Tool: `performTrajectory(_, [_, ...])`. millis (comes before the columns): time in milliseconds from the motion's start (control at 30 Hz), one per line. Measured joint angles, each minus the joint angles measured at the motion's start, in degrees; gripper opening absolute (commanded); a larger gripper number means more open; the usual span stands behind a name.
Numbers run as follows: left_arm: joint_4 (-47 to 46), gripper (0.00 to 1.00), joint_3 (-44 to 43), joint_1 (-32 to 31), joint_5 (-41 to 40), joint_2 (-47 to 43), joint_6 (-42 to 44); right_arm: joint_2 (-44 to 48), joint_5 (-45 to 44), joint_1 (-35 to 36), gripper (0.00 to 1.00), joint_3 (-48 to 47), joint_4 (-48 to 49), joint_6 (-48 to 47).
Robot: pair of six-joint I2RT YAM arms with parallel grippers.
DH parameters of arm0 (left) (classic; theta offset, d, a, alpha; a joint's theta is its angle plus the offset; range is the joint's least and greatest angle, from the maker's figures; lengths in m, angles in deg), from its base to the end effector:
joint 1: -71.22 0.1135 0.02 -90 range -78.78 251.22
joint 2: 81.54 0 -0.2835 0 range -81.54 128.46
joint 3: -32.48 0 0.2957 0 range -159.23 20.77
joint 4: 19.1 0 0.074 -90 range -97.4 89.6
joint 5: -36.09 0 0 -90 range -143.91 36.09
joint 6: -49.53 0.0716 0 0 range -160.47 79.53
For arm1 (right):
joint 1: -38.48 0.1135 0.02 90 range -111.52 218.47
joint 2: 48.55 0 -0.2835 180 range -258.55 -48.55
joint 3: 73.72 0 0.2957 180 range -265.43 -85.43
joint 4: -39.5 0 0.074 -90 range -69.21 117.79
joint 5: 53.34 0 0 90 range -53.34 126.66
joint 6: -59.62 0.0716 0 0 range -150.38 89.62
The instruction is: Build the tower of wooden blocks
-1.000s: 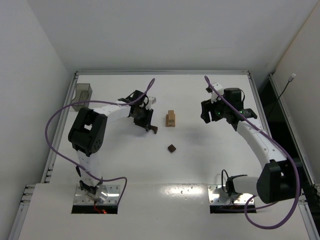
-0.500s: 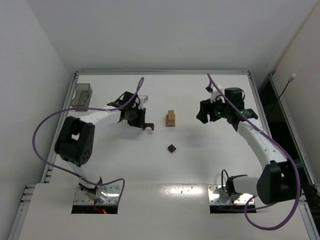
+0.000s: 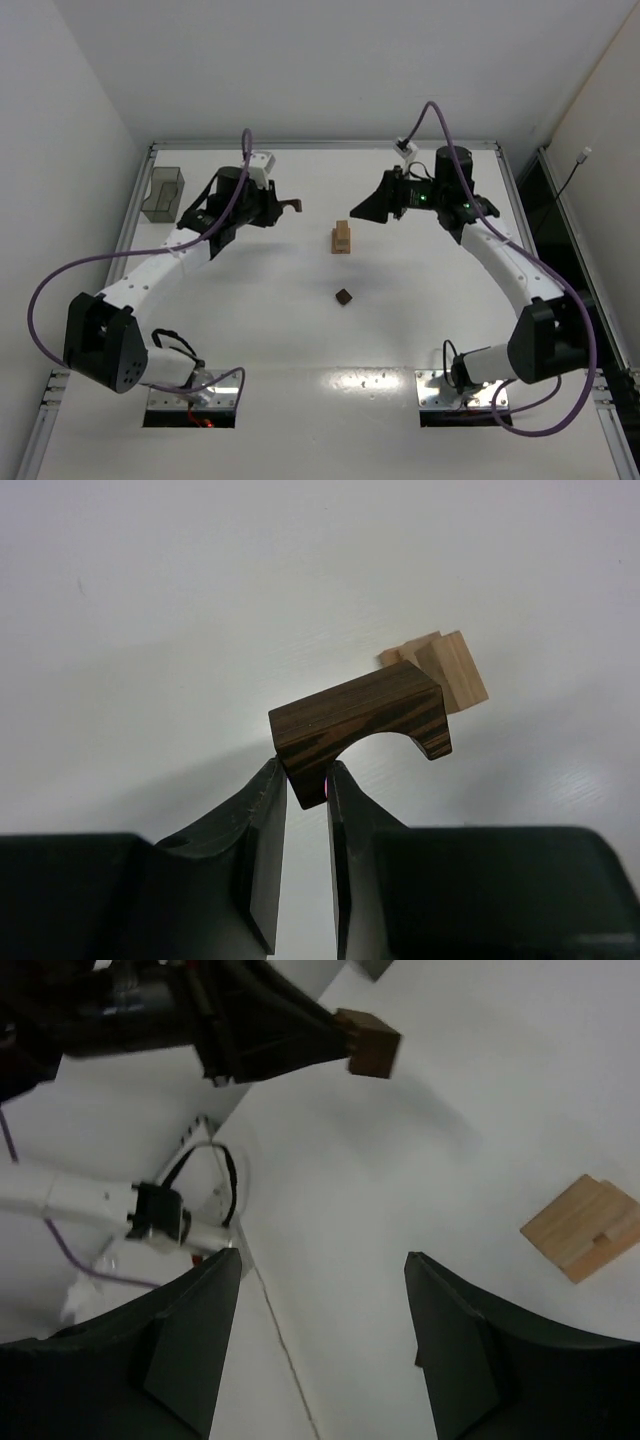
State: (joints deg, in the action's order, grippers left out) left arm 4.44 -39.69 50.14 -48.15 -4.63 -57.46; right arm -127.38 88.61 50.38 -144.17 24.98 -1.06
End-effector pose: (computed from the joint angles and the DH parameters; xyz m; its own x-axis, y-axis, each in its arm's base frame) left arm 0.3505 -0.1428 0.2964 -0.5514 -0.0990 -0.8283 0.2919 0.9072 -0.3028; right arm 0.3469 0.1307 0.3026 -0.7418 0.1521 -0.6531 -0.5432 0.4347 0.7183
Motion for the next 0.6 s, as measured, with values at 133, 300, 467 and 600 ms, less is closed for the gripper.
performTrajectory(133, [0.5,0.00,0.2,-4.7,-0.6,0.0,2.0,-3.4,4.6,1.9,0.66,-10.3,-5.6,-8.6])
performTrajectory(300, [1.3,0.00,0.2,-9.5,-0.5,-0.2,7.1,-4.8,5.9,1.2,0.69,-21.2,-17.3,-24.3])
performTrajectory(467, [1.7,0.00,0.0,-12.1,-2.3,-1.6,12.5,-7.5,6.1,0.9,0.69,-27.0,-33.6,-39.9])
performTrajectory(600, [-0.4,0.00,0.7,-15.1,-4.7,-5.4,16.3,-10.1,5.9,1.0,0.69,-27.3,-45.5,-49.2])
